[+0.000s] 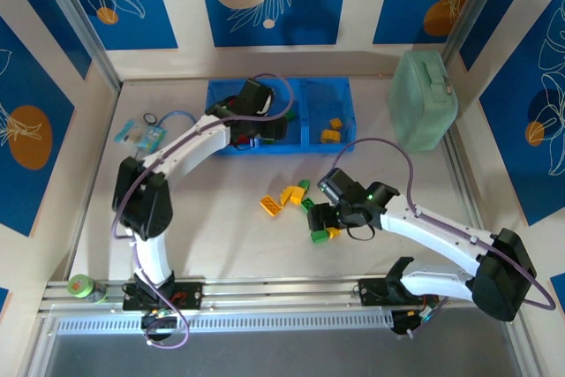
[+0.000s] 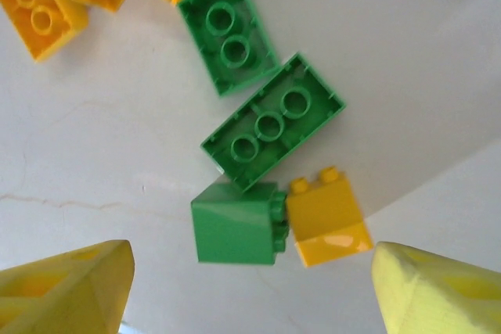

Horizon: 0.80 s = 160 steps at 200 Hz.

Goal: Sort the legos into containers by color
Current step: Pick up the lego from the bottom-center of the table.

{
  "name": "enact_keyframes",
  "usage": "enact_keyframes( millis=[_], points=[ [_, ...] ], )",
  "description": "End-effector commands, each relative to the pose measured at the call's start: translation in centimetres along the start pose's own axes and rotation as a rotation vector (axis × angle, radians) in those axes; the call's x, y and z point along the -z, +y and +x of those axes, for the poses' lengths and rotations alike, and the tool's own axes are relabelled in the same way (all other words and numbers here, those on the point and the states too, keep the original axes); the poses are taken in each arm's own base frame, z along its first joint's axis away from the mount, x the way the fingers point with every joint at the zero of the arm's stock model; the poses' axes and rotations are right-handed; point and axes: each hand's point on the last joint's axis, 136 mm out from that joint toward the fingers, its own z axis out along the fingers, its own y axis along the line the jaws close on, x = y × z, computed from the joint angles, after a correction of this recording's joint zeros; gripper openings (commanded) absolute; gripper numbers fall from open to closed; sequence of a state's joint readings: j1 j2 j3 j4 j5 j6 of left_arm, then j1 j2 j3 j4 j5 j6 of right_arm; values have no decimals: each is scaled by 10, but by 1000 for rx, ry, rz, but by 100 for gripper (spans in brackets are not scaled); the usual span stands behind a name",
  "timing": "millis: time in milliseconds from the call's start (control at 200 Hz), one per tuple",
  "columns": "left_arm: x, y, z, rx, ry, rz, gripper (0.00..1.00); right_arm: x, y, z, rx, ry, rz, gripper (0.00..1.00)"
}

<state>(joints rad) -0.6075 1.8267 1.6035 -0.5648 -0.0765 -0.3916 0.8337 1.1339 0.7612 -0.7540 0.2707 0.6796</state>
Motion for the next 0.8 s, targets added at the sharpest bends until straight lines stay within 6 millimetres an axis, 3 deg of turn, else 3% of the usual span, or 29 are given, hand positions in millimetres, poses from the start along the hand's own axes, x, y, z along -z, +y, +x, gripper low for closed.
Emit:
enact_keyframes(
  millis=[0,320,795],
  points=[
    [17,-11,3,15,-55,56,78,-7,-7,24,-39,70,54,79],
    [29,8,51,41,-27,19,76,-24,8,43,-10,141,86,75],
    [36,24,81,80,-10,-5,74,-55,16,44,-8,211,100,74]
  ],
)
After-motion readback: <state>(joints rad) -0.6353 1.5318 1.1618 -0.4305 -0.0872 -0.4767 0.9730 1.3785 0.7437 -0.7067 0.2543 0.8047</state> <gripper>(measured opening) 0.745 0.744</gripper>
